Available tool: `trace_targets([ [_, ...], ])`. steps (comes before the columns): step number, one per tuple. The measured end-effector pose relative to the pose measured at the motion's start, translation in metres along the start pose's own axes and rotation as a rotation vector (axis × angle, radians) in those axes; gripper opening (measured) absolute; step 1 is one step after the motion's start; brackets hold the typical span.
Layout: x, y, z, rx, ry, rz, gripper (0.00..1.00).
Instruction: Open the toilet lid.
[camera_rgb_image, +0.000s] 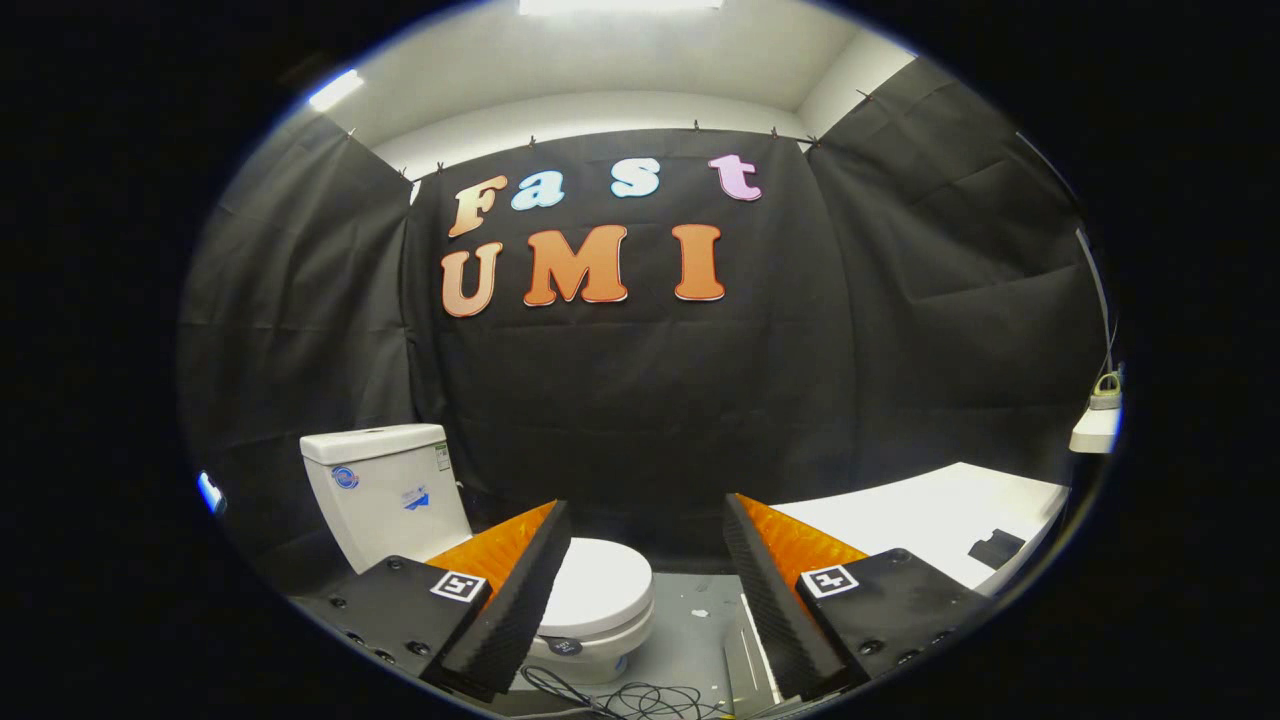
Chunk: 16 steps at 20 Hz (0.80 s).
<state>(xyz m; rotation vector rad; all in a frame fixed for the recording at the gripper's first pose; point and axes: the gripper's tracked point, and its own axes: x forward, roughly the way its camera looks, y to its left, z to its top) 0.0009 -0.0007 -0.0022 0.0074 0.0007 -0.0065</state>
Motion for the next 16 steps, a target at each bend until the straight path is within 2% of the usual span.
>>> trace_targets([
  [7,0.003,0.001,0.008,0.014,-0.032,-0.004,0.99],
  [11,0.012,0.017,-0.001,0.053,-0.011,0.026,0.99],
  [14,0.036,0.026,-0.009,0.135,0.000,0.023,0.99],
  [16,0.058,0.040,-0.034,0.216,0.046,0.030,0.98],
])
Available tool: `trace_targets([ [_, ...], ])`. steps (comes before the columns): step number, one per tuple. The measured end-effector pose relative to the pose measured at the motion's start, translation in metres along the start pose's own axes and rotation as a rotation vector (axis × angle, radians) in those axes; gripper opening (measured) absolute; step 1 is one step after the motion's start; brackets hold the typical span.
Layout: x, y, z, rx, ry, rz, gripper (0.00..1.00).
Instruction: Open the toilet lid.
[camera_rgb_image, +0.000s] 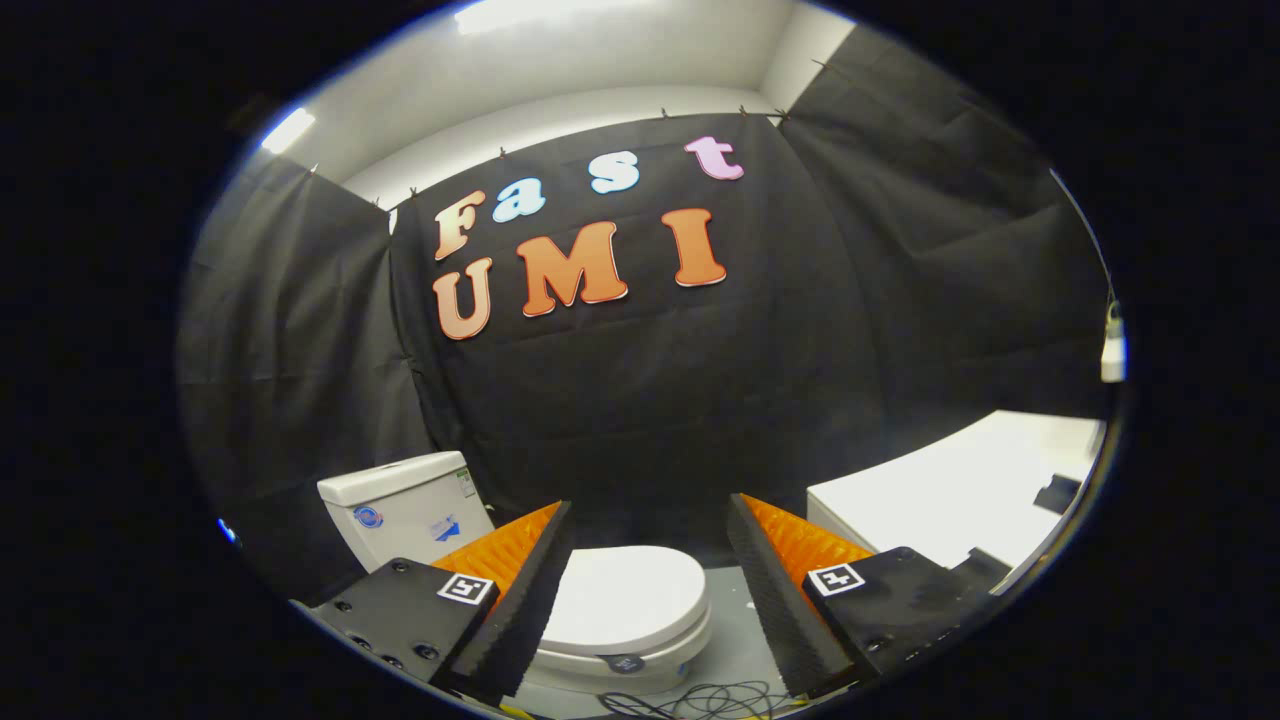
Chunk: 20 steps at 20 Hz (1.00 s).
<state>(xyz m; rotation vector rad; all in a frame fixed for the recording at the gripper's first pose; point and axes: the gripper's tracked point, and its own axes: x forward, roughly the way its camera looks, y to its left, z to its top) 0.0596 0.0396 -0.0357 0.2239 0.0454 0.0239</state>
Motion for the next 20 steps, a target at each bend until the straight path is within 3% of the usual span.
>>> trace_targets([
  [6,0.058,0.013,-0.123,0.310,0.248,0.051,0.99],
  [10,0.079,-0.006,-0.195,0.581,0.408,0.020,0.99],
  [13,0.093,-0.030,-0.236,0.594,0.432,-0.068,0.98],
  [15,0.094,-0.032,-0.256,0.598,0.433,-0.077,0.99],
  [18,0.084,-0.025,-0.292,0.702,0.477,-0.043,0.99],
  [20,0.070,-0.031,-0.336,0.701,0.564,-0.049,0.99],
])
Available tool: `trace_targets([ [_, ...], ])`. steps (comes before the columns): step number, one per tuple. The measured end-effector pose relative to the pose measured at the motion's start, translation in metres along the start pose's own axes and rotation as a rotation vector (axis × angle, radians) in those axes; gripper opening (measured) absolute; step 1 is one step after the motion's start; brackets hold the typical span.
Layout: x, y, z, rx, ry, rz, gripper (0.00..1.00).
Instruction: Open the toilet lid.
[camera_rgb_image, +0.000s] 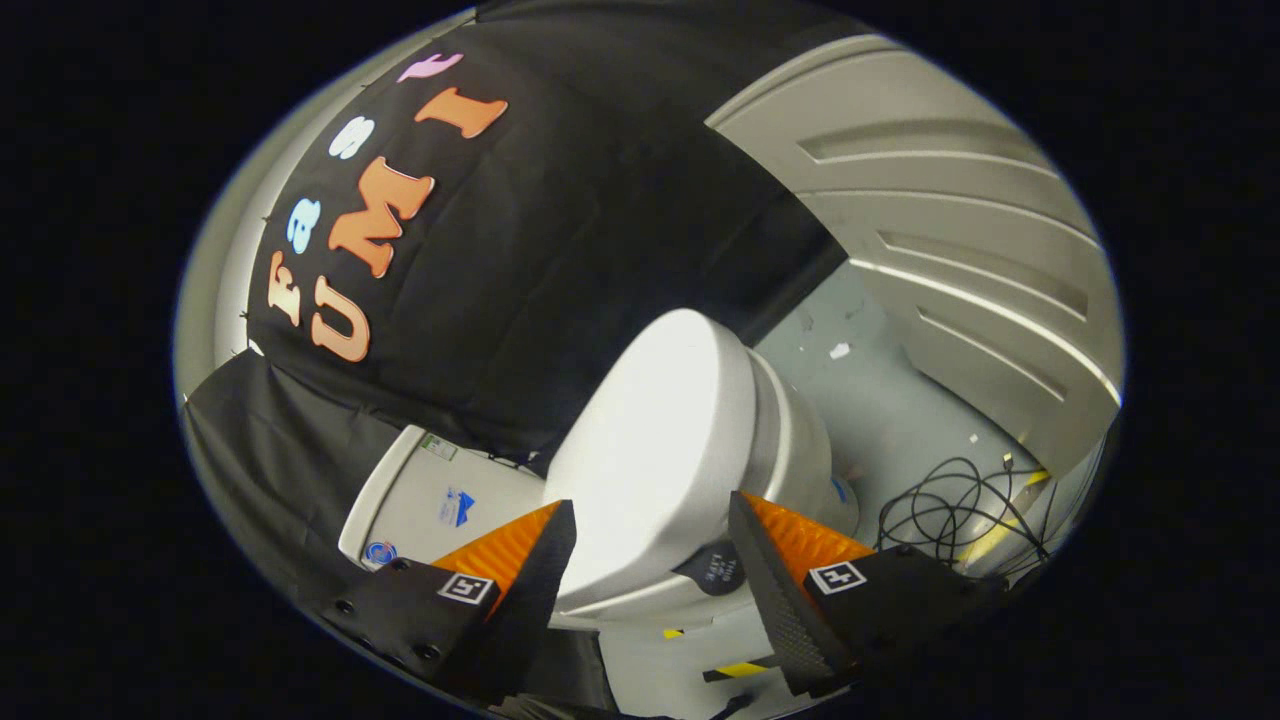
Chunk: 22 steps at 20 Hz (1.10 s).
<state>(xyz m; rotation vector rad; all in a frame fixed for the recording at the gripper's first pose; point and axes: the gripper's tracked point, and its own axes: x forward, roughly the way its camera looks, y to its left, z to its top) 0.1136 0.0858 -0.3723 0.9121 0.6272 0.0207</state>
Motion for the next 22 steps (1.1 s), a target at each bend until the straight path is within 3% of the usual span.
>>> trace_targets([
  [3,0.020,-0.005,-0.014,0.090,0.047,0.025,0.99],
  [7,0.043,-0.003,-0.051,0.092,0.105,0.015,0.97],
  [12,0.045,-0.005,-0.052,0.128,0.099,0.032,0.97],
  [16,0.041,-0.023,-0.039,0.166,0.076,0.000,0.85],
  [18,0.049,-0.035,-0.039,0.168,0.079,-0.026,0.70],
  [22,0.052,-0.027,-0.036,0.181,0.075,0.010,0.34],
])
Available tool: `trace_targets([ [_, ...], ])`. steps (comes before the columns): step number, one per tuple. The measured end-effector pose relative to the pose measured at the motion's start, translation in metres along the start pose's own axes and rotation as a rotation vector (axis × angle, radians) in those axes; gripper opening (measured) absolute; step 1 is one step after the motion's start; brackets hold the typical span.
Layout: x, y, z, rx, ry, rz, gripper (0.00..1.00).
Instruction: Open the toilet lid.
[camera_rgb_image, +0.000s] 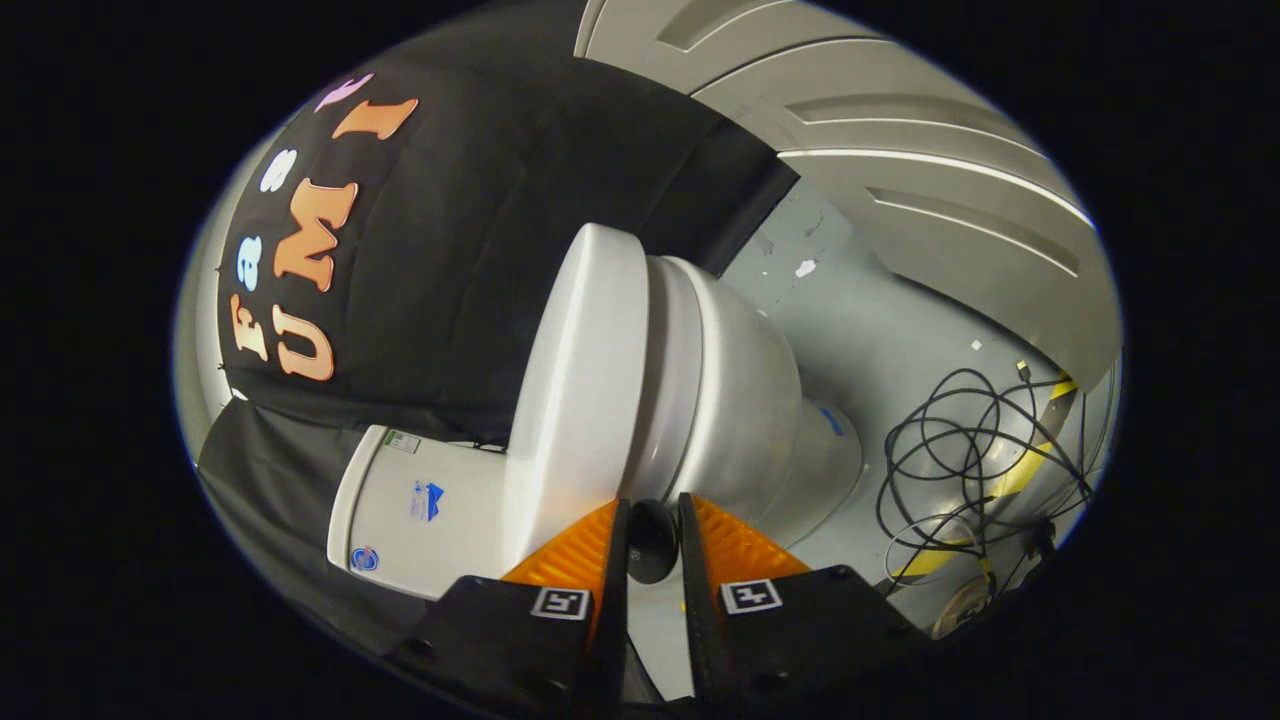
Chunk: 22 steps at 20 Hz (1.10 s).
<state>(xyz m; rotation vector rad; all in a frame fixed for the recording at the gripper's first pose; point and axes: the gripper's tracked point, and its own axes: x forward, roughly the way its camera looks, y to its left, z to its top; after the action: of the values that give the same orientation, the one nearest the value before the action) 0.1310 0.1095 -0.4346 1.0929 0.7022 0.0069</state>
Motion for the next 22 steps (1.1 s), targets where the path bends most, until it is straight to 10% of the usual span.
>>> trace_targets([
  [11,-0.003,0.003,0.005,0.158,0.019,0.117,0.08],
  [22,-0.005,-0.002,0.005,0.194,0.025,0.106,0.09],
])
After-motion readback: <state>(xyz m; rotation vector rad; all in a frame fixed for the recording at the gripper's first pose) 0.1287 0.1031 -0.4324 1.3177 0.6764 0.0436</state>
